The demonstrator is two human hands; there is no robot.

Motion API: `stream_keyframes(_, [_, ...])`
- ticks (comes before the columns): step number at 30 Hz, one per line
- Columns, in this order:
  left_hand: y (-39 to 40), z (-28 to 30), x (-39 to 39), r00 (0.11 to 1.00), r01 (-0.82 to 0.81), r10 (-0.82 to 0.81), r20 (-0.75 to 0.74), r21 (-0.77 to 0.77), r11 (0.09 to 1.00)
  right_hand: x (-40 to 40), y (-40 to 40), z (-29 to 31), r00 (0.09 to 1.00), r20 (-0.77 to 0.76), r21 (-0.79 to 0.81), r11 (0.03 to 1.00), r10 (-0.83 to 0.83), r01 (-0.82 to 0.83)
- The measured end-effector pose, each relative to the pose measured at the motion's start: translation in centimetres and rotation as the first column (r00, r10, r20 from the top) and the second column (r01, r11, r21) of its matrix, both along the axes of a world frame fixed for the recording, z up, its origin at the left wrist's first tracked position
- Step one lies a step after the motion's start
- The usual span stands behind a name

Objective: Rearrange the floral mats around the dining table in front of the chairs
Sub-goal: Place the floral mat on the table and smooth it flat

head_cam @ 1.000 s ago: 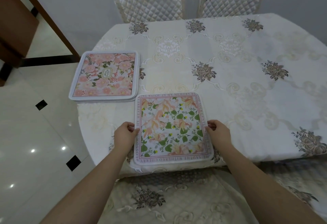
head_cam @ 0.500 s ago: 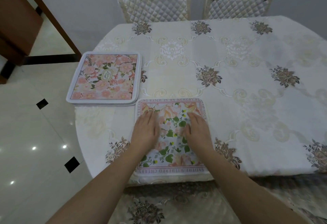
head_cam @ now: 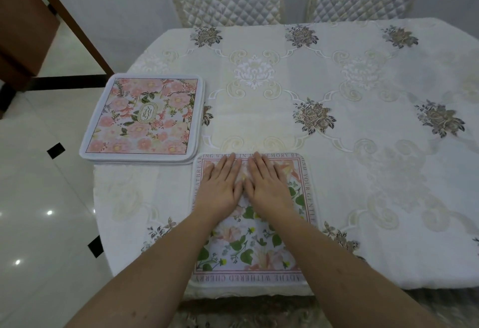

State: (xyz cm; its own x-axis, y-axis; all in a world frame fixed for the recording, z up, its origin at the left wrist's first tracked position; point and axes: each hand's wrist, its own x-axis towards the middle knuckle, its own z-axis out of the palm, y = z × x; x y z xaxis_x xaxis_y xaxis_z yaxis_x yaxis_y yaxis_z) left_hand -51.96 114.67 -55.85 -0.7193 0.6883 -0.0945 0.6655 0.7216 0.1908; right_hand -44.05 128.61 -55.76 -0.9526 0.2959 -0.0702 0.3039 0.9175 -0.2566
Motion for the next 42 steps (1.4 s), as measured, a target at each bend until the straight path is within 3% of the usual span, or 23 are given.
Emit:
stream_keyframes(12, [-3.0,0.1,-0.5,0.987,-0.159,0.159,0.028,-0.017,0.987,3.9,5.8,0.8,0.976,0.090,0.007,0.980,-0.201,0.201])
stream_keyframes(15, [-3.6,1.0,0.5,0.978,-0.196,0.199,0.064,-0.056,0.979,4.6,5.3,1.4,0.963,0.115,-0.024,0.969,-0.243,0.247])
stream_keyframes(18, [-2.6,2.1,3.7,0.964,-0.250,0.246,0.096,0.033,0.968,5.3,2.0,2.0,0.969,0.040,-0.081,0.966,-0.244,0.247])
stream_keyframes(21, [-1.6,2.5,7.5,0.984,-0.174,0.167,0.068,0.117,0.978,6.1,-2.8,2.1,0.973,0.012,-0.130,0.964,-0.231,0.230])
stream_keyframes(25, [-3.2,1.2,10.7,0.992,-0.109,0.102,0.074,0.085,0.990,8.4,-6.3,0.9,0.980,0.124,-0.072,0.984,-0.154,0.164])
stream_keyframes(33, [-6.0,0.3,11.7,0.996,-0.069,0.066,0.056,0.039,0.997,11.5,-5.6,0.9,0.993,0.060,-0.025,0.995,-0.100,0.101])
stream_keyframes(42, [-8.8,0.4,12.4,0.998,-0.056,0.057,0.031,-0.037,0.998,14.6,-4.0,0.8,0.985,0.122,0.012,0.993,-0.118,0.118])
